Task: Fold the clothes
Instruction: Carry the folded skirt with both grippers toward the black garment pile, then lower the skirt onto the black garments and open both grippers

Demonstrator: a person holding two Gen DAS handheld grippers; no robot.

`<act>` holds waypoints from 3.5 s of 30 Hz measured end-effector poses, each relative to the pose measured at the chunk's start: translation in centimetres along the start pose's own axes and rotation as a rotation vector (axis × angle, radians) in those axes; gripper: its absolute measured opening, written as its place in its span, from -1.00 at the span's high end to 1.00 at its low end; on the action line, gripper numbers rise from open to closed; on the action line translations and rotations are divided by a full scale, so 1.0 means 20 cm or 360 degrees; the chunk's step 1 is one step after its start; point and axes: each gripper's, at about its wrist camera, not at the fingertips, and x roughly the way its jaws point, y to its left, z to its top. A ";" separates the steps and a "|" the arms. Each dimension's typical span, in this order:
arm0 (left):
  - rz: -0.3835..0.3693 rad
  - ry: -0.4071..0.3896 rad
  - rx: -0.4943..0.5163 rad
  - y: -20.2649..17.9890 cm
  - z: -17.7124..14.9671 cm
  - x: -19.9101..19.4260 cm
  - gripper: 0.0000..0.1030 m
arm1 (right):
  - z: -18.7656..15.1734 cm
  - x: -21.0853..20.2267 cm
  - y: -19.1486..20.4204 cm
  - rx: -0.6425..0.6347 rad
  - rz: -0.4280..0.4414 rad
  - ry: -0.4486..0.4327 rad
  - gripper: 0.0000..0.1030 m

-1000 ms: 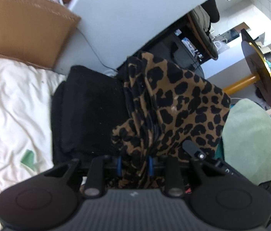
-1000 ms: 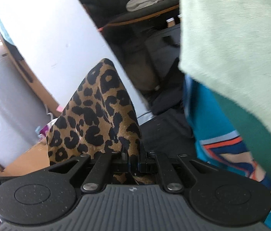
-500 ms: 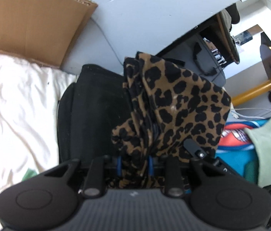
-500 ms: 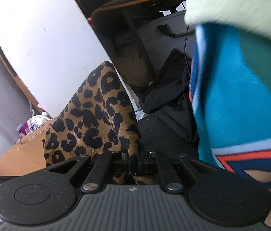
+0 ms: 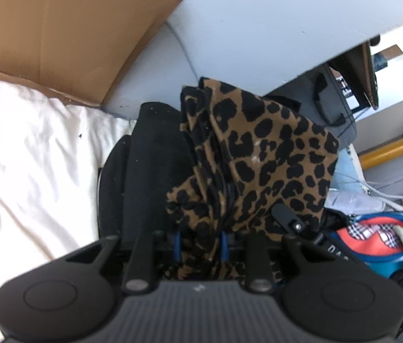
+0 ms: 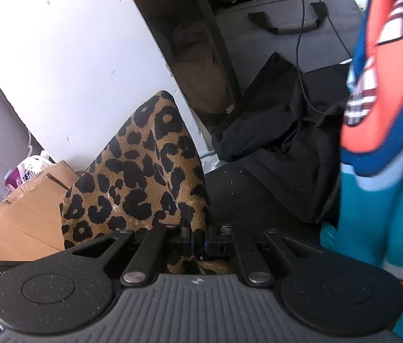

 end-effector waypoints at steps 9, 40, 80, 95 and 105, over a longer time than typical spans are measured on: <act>0.0042 0.0037 -0.0020 0.11 0.13 0.13 0.49 | 0.03 0.19 0.01 0.0012 -0.0002 0.0077 0.92; 0.0141 -0.0062 0.0511 -0.18 0.23 0.01 0.26 | -0.02 0.12 0.05 -0.0259 -0.0032 0.0022 0.12; 0.0307 0.0131 0.0870 -0.12 -0.23 0.04 0.73 | -0.55 -0.15 -0.01 -0.0256 -0.0165 0.0202 -0.22; 0.0404 0.0278 0.0737 -0.05 -0.36 -0.03 -0.07 | -0.65 -0.18 -0.02 -0.0180 -0.0270 0.0395 -0.23; 0.0537 0.0318 0.0826 -0.09 -0.29 -0.24 -0.69 | -0.46 -0.29 0.05 -0.0118 -0.0313 0.0390 -0.59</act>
